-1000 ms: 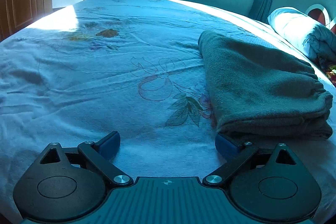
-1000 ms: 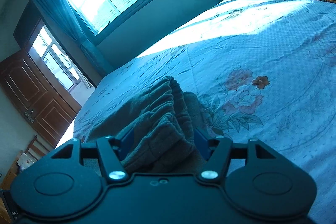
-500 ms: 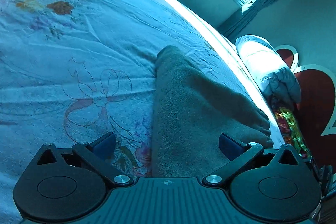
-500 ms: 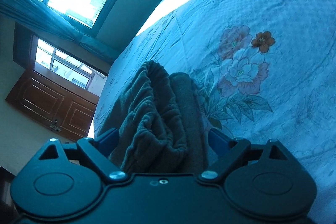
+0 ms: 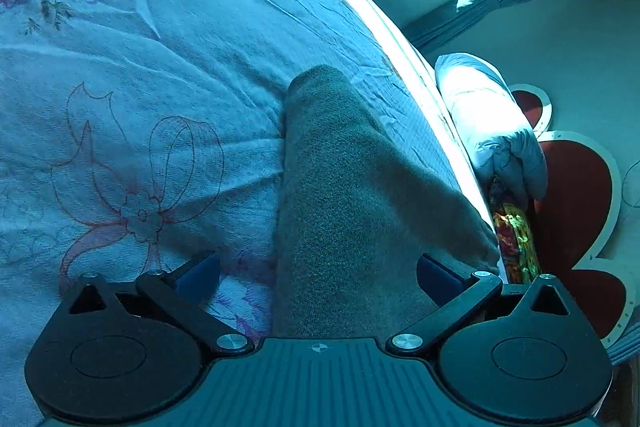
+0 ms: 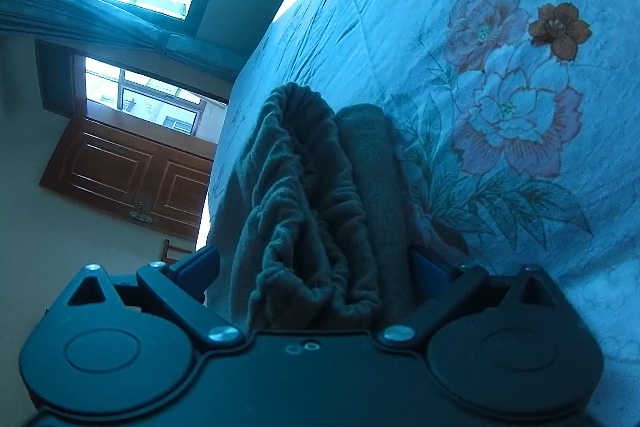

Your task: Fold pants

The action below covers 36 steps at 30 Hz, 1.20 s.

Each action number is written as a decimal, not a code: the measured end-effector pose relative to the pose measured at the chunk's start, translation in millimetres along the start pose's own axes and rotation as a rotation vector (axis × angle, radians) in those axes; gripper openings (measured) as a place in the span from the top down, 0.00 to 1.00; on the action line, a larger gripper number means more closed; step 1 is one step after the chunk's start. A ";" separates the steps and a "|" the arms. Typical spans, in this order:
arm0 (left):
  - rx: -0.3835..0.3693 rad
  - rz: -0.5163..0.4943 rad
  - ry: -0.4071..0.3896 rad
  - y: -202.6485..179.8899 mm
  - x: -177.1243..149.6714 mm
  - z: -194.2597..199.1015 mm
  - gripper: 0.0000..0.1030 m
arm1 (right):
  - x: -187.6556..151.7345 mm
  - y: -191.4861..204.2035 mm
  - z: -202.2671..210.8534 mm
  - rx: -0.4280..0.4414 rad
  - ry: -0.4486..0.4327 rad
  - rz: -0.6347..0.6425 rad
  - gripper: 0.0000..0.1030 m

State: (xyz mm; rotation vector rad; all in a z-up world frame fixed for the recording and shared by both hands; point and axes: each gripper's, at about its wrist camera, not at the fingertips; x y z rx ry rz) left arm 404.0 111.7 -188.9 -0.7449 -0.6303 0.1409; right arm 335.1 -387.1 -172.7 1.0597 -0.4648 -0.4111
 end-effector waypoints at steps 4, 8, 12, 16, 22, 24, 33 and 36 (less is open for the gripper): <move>-0.051 -0.018 0.029 -1.6 2.3 -8.2 0.00 | 2.2 0.0 -1.9 0.012 0.025 0.014 0.20; -0.030 -0.052 0.004 -9.3 0.0 -18.8 0.00 | 3.1 1.4 -7.6 0.011 0.028 0.024 0.29; -0.034 -0.067 -0.015 -13.2 0.7 -25.1 0.00 | 4.9 5.5 -18.4 0.009 0.028 0.024 0.34; -0.044 -0.081 -0.011 -5.9 0.5 -16.3 0.14 | 12.8 6.3 -22.4 0.017 0.039 0.025 0.37; -0.044 -0.058 -0.015 10.1 -1.2 -8.8 0.35 | 12.7 -0.5 -19.3 0.037 0.029 0.020 0.42; -0.027 -0.086 -0.021 2.3 -2.7 -14.4 0.32 | 11.0 -0.3 -27.8 0.036 0.026 0.006 0.41; -0.129 -0.073 -0.039 -5.9 -7.8 -13.8 0.70 | 6.0 32.7 -30.3 -0.052 0.048 0.113 0.61; -0.163 -0.083 -0.062 -9.2 -9.9 -3.9 0.73 | 1.9 43.7 -21.1 -0.032 0.039 0.157 0.65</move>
Point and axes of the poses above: each gripper's, at about its wrist camera, not at the fingertips, and z roughly against the way its jaws point, y to its left, x to its top, and after that the axes turned 6 degrees about -z, right-handed
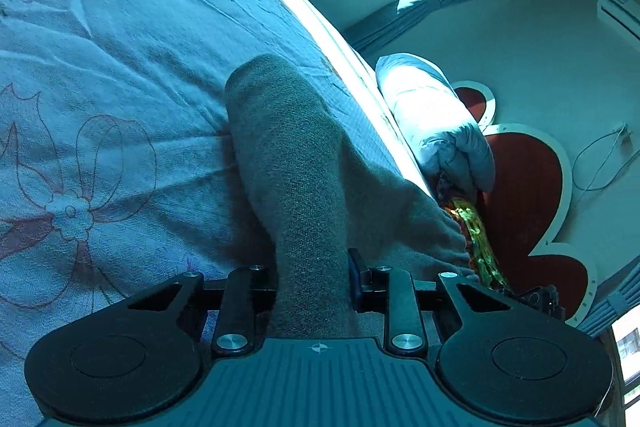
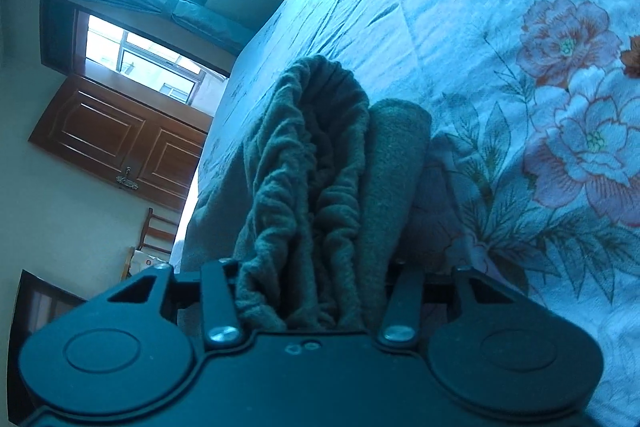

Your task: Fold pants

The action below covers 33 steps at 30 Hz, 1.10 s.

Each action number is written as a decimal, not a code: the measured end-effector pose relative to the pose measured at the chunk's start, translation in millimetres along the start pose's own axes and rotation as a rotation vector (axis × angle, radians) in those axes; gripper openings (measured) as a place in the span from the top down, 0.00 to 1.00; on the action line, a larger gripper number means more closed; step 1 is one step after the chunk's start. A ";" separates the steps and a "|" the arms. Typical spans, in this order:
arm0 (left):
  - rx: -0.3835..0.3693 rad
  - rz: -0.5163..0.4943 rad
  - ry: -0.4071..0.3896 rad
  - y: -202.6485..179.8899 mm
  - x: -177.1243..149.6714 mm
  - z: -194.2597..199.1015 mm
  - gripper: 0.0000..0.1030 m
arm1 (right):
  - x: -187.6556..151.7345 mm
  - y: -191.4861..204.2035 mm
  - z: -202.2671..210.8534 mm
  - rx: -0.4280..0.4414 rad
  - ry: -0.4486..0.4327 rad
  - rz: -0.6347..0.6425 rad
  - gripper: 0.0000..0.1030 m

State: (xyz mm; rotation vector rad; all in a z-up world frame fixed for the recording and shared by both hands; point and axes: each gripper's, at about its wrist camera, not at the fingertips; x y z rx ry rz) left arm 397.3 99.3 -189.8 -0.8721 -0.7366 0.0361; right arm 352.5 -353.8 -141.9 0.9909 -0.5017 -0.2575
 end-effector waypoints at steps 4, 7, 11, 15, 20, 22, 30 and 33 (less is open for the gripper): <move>-0.040 -0.024 -0.029 -10.0 12.9 13.9 0.75 | 9.6 21.2 2.1 0.036 0.000 0.030 0.66; -0.030 -0.054 -0.052 -14.7 35.6 24.3 0.75 | 29.0 40.2 -10.0 0.066 0.016 0.055 0.66; -0.006 -0.065 -0.098 -4.1 72.3 37.7 0.75 | 59.2 63.5 -43.2 0.108 0.037 0.093 0.66; 0.036 -0.092 -0.129 14.8 110.9 45.8 0.75 | 86.9 75.8 -86.9 0.145 0.070 0.099 0.66; 0.104 -0.082 -0.114 59.0 149.7 26.7 0.75 | 110.0 60.2 -150.3 0.102 0.103 0.038 0.63; 0.199 -0.113 -0.082 73.9 149.4 8.8 0.71 | 105.8 51.9 -180.1 -0.033 0.115 0.053 0.45; 0.430 -0.280 -0.101 64.5 119.4 26.7 0.09 | 82.9 69.8 -138.9 -0.113 -0.041 0.234 0.20; 0.490 -0.342 -0.177 45.1 116.5 50.8 0.00 | 75.0 91.5 -117.3 -0.103 -0.128 0.362 0.07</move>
Point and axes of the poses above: each gripper's, at about its wrist camera, not at the fingertips, and z roughly against the way its jaws point, y to its left, x to its top, and after that the axes turned 6 degrees about -z, right-handed
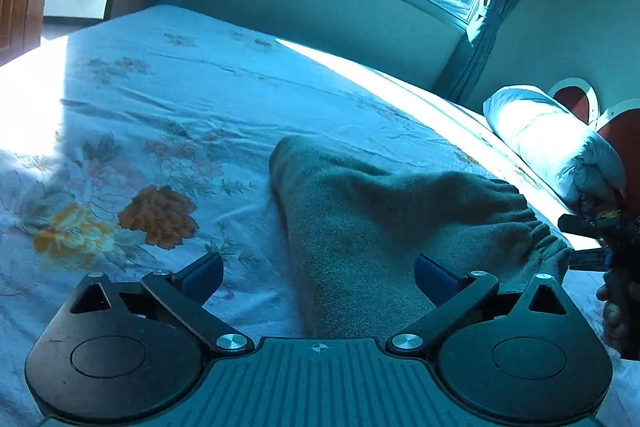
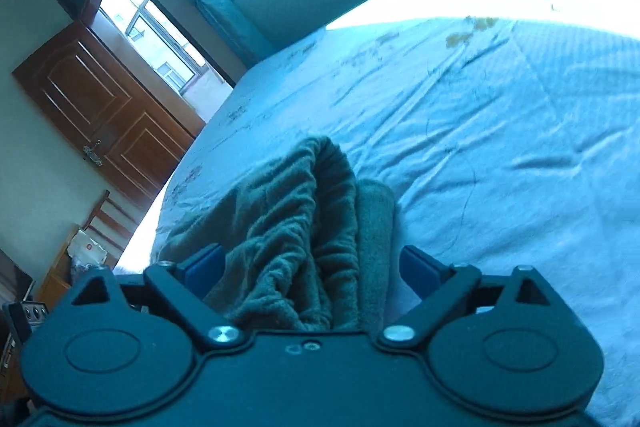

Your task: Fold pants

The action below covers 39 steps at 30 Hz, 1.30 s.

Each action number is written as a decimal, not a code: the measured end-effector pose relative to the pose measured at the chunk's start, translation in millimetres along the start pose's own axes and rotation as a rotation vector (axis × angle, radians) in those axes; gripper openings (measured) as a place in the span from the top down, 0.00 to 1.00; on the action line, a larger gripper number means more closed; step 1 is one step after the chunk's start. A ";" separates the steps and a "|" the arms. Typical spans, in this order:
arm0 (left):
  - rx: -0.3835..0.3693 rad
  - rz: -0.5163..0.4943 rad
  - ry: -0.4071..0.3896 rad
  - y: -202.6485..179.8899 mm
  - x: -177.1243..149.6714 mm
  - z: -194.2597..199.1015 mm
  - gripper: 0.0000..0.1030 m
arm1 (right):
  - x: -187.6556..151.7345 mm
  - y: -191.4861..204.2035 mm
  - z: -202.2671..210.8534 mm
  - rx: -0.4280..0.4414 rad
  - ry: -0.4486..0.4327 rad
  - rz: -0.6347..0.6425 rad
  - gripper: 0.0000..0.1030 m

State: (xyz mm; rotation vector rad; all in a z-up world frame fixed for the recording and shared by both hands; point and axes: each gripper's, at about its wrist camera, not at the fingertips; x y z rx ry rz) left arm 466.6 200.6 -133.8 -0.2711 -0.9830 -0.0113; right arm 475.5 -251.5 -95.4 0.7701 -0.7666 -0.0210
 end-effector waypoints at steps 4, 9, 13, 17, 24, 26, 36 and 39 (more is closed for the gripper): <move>0.197 -0.121 0.115 -13.4 -7.8 -19.0 0.00 | -14.1 19.8 -41.8 -0.274 0.149 0.149 0.05; 0.239 -0.051 0.156 -12.1 -10.7 -11.5 0.00 | -17.4 36.4 -25.0 -0.309 0.126 0.117 0.06; 0.257 -0.099 0.025 -37.1 -8.8 53.8 0.00 | -28.5 68.5 40.6 -0.273 -0.092 0.216 0.06; 0.250 -0.097 -0.042 -66.6 -20.7 113.5 0.00 | -42.6 96.4 96.2 -0.187 -0.070 0.218 0.06; 0.262 -0.089 -0.107 -127.5 -66.2 213.2 0.00 | -99.8 146.1 184.0 -0.297 -0.116 0.302 0.06; 0.263 -0.065 -0.075 -137.7 -74.6 232.5 0.00 | -112.9 150.6 202.1 -0.290 -0.125 0.288 0.06; 0.227 -0.099 -0.118 -191.1 -112.1 339.4 0.00 | -177.2 193.9 289.0 -0.291 -0.163 0.383 0.06; 0.214 -0.112 -0.144 -208.3 -119.6 365.9 0.00 | -190.3 204.4 311.3 -0.281 -0.170 0.399 0.06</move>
Point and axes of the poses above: each gripper's, at about its wrist camera, not at the fingertips, and z roughly against the way its jaws point, y to its left, x to its top, and after that the axes turned 6 degrees about -z, right-handed
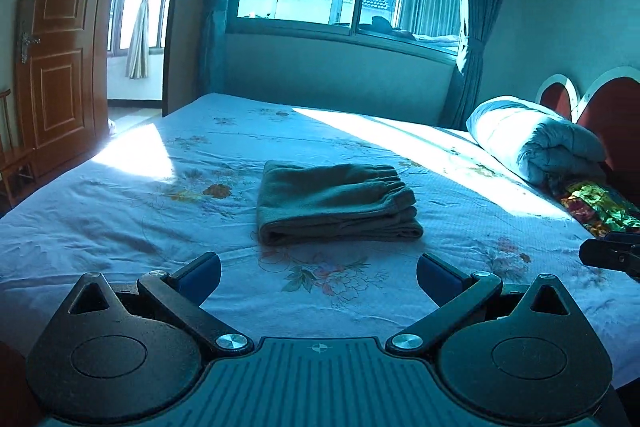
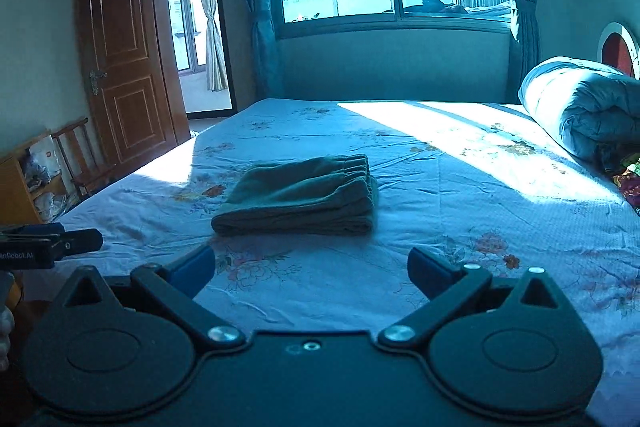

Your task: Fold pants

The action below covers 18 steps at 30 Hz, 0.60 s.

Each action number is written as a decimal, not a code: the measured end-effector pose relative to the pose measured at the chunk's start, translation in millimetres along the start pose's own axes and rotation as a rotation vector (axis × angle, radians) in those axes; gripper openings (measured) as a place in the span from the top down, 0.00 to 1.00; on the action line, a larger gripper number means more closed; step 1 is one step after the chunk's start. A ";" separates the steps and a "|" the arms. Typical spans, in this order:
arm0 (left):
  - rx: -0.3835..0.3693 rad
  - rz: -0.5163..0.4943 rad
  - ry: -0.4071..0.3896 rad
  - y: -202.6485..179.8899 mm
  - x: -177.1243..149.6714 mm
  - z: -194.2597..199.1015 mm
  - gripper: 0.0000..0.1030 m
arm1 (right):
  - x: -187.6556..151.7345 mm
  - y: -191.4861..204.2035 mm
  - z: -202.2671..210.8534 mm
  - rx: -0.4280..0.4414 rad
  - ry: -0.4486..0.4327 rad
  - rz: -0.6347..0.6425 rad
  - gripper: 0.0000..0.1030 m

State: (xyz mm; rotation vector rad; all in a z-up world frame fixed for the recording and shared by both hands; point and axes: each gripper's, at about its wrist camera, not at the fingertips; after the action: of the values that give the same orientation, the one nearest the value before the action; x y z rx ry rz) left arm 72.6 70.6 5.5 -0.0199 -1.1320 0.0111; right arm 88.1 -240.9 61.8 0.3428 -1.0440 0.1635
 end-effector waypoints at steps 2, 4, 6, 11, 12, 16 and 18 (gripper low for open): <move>-0.018 0.004 -0.020 -7.2 0.2 19.0 0.00 | -2.2 3.1 18.5 0.002 -0.021 0.006 0.06; -0.033 -0.007 -0.039 -16.1 -1.2 38.3 0.00 | -2.8 4.7 36.1 0.005 -0.042 0.006 0.06; -0.028 -0.015 -0.047 -24.5 -4.7 55.1 0.00 | -2.7 4.4 52.6 0.006 -0.073 0.007 0.06; -0.021 -0.068 -0.109 -39.4 1.2 85.9 0.00 | 4.4 3.3 69.6 0.011 -0.108 0.007 0.06; -0.016 -0.077 -0.123 -40.6 4.8 89.7 0.00 | 4.2 3.1 69.7 0.020 -0.107 0.004 0.06; -0.017 -0.075 -0.127 -39.3 12.4 88.2 0.00 | 2.0 8.7 61.6 0.022 -0.097 0.018 0.06; -0.020 -0.073 -0.119 -37.4 12.1 84.2 0.00 | -0.3 11.4 62.0 0.025 -0.111 0.015 0.06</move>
State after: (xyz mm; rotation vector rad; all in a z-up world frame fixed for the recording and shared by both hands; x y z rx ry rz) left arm 1.5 34.3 53.0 0.0043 -1.2515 -0.0644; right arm 34.0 -252.1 92.1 0.3698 -1.1550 0.1724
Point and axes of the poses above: each gripper's, at about its wrist camera, not at the fingertips, and z roughly against the way its jaws point, y to its left, x to its top, and after that the axes turned 6 degrees about -z, right-handed
